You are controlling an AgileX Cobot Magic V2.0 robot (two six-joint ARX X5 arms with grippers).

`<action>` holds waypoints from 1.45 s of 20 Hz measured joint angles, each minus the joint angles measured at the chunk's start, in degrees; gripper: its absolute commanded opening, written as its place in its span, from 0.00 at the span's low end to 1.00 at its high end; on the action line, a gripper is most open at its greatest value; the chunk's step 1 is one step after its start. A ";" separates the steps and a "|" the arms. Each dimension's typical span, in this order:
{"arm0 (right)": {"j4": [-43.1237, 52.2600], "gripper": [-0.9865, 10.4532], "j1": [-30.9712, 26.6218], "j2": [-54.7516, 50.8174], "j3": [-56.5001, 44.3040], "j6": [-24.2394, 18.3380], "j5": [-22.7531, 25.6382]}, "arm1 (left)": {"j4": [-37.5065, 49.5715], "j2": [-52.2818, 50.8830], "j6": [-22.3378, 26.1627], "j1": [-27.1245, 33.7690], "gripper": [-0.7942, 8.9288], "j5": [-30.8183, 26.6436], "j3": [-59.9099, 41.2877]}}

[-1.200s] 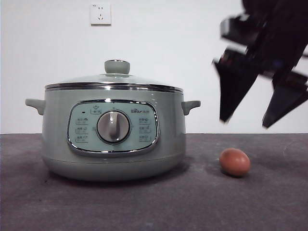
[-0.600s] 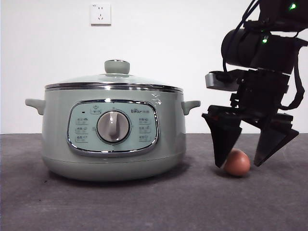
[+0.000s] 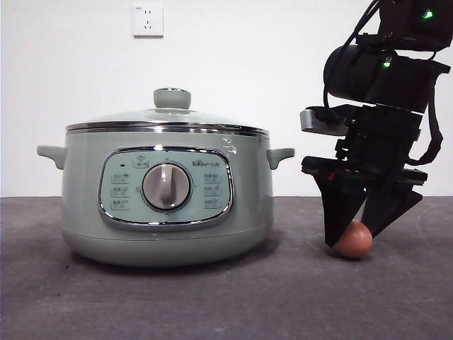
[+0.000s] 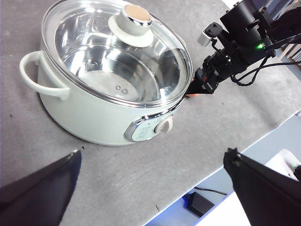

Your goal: Pick up the egg,open the lid,put the egg in the pot,close the lid

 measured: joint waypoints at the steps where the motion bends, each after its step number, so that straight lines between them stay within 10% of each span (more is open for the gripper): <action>1: -0.07 0.07 0.00 -0.04 0.00 0.00 0.00 | 0.02 0.13 0.00 0.00 0.70 0.00 0.00; 14: -9.62 0.07 -0.02 -31.23 0.00 0.00 0.04 | 12.63 12.87 -1.18 -4.79 0.69 -1.07 7.10; 29: -18.97 0.07 -0.02 -48.85 0.00 1.40 0.04 | 39.21 43.89 -5.31 -31.71 0.69 -29.22 15.96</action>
